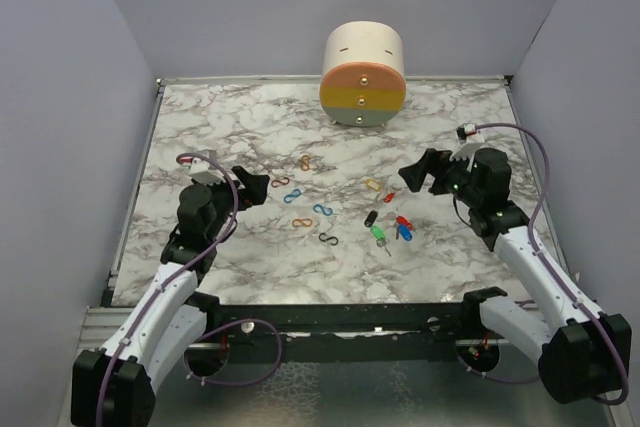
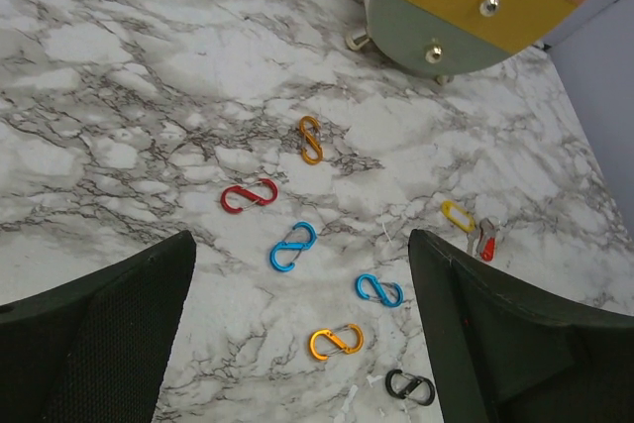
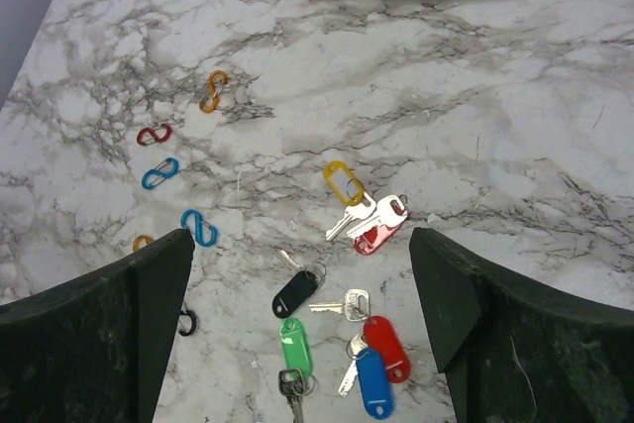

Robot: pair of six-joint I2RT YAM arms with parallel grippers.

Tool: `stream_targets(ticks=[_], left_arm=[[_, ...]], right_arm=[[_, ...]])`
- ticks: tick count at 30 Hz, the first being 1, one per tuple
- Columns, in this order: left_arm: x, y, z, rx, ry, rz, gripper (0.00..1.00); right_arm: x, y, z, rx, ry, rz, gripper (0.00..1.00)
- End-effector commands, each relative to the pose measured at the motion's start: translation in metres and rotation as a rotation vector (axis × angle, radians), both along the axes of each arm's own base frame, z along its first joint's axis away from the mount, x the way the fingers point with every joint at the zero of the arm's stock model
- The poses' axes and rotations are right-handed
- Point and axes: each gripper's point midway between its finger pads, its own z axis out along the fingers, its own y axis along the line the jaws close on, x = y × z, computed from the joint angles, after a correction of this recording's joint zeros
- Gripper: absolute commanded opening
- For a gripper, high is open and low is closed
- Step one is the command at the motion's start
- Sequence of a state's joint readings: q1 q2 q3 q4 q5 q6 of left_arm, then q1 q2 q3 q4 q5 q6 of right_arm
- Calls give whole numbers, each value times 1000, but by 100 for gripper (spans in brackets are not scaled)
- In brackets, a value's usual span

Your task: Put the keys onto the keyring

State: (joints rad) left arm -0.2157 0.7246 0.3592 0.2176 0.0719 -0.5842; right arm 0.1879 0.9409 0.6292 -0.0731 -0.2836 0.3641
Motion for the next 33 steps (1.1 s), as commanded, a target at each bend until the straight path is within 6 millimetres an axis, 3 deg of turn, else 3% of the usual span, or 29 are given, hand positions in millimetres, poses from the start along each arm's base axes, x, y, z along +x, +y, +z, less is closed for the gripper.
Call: stream_targets(ticks=[1,6,16,26,33], left_arm=[[6,-17,11,33,-34,-45,90],[12,-38,-6,127,16,-65,89],[36,-59,-46,249,149,-123,85],[12,-97,-80,332,202,-294,85],[11,-96,-98,381,234,-285,86]], right_arm=[[-1,12,-12,25,45,62,91],[4,18,-27,-23,97,70,89],[2,35,-35,-101,108,80,89],[-5,57,-43,-147,100,145,88],[-6,63,-50,-148,115,154,88]])
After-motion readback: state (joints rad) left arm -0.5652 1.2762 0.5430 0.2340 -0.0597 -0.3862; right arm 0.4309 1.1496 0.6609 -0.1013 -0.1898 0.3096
